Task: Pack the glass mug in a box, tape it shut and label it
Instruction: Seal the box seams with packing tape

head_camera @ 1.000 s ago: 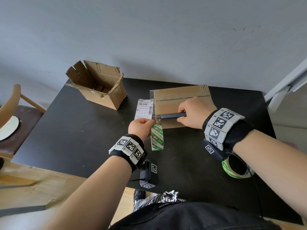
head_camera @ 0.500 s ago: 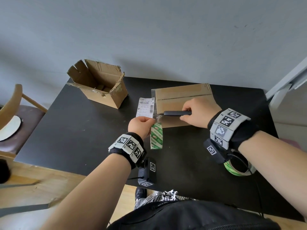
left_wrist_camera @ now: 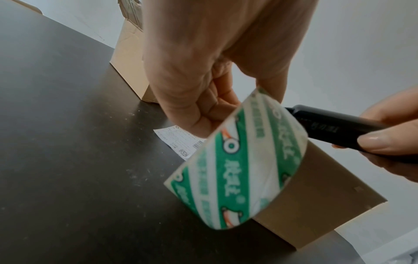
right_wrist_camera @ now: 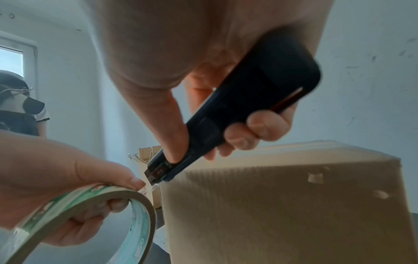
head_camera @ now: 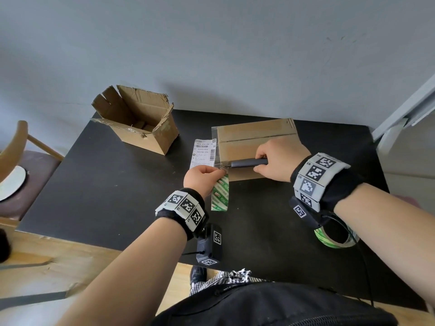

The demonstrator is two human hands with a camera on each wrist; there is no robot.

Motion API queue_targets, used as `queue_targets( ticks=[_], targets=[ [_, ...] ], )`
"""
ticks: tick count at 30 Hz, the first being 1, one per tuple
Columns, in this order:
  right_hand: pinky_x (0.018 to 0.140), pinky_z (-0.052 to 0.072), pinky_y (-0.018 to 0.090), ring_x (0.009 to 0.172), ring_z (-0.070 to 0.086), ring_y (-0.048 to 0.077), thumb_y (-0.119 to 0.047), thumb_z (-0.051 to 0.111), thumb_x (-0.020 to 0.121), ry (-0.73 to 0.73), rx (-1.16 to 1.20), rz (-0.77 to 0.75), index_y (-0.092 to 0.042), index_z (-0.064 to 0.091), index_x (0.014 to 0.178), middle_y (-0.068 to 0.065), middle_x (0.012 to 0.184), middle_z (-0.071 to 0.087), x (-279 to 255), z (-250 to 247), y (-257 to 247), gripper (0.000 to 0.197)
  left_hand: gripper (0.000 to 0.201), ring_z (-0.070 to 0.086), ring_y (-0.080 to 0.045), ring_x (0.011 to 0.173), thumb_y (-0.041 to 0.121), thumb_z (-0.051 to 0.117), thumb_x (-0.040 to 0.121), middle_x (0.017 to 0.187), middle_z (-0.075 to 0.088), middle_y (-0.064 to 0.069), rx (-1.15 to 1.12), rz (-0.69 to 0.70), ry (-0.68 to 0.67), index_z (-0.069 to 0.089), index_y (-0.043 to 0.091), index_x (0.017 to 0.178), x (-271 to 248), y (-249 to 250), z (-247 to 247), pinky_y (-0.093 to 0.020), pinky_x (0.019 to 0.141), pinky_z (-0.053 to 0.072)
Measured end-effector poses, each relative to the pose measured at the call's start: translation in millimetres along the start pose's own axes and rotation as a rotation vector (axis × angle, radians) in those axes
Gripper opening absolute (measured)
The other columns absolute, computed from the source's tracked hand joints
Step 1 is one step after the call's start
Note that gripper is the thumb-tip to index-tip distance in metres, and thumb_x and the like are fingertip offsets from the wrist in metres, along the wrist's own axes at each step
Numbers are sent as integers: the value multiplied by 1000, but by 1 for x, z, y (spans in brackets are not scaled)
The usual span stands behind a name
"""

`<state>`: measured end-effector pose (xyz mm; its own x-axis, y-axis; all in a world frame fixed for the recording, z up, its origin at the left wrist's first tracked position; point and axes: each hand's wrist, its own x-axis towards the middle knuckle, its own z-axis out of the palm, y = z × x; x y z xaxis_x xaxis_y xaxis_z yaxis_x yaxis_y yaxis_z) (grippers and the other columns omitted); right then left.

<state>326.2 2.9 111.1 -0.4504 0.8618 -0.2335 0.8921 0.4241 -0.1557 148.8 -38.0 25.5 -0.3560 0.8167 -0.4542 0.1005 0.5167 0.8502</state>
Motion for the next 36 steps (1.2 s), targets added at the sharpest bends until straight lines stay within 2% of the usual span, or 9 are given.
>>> queue_targets(
  ticks=[4,6,9,14,19,24,29,33,36],
  targets=[
    [57,33,24,75,51,15,-40,55,89,30,-54,-10,-22,64,99,-5,79,53,3,3,-7,22,15,69,-21,74,23,74,79,82,72,-7,6,1,14,64,16,70,0,0,0,-30,66,55],
    [58,34,24,75,51,16,-39,55,89,22,-60,-8,-22,64,98,-5,80,54,3,3,-8,21,15,68,-20,73,22,74,78,82,72,-6,12,6,22,64,17,69,0,-1,0,-29,65,55],
    [62,39,26,78,55,18,-36,57,88,-14,-26,-9,-19,66,97,-1,85,59,4,1,-6,22,14,69,-20,78,23,74,78,82,72,-4,54,34,34,65,19,68,1,-2,0,-33,75,57],
    [60,39,25,76,55,18,-35,57,88,-23,-27,-15,-18,66,94,-1,80,58,5,2,-12,20,14,67,-18,74,22,73,78,78,71,-1,78,49,56,64,20,67,1,-3,1,-32,75,57],
    [52,31,22,74,51,17,-32,58,88,-38,10,15,-16,65,94,0,80,56,-1,-2,-4,19,14,70,-19,80,24,74,78,82,71,-1,74,46,50,65,19,69,2,-3,1,-34,77,58],
    [62,42,27,75,55,19,-33,56,88,-10,-41,27,-16,64,93,1,80,57,3,5,-10,19,13,70,-20,80,25,73,78,83,72,-2,76,39,45,66,18,70,3,-2,2,-37,79,58],
    [52,32,22,74,53,19,-31,57,88,-35,-29,14,-15,64,92,2,81,58,3,0,-7,18,15,69,-21,80,24,74,78,81,71,-2,75,40,50,65,20,67,4,-4,3,-36,78,58],
    [64,46,28,76,57,20,-32,57,87,-31,-39,26,-16,64,90,2,81,60,5,4,-11,18,14,70,-23,81,26,73,78,83,73,-4,37,15,38,65,18,69,4,-5,3,-35,77,57],
    [65,48,29,76,58,22,-29,57,87,-35,-31,34,-14,65,89,4,83,61,10,5,-12,17,14,70,-22,79,25,74,77,81,72,-3,42,25,45,65,19,68,5,-3,1,-35,76,57]
  ],
)
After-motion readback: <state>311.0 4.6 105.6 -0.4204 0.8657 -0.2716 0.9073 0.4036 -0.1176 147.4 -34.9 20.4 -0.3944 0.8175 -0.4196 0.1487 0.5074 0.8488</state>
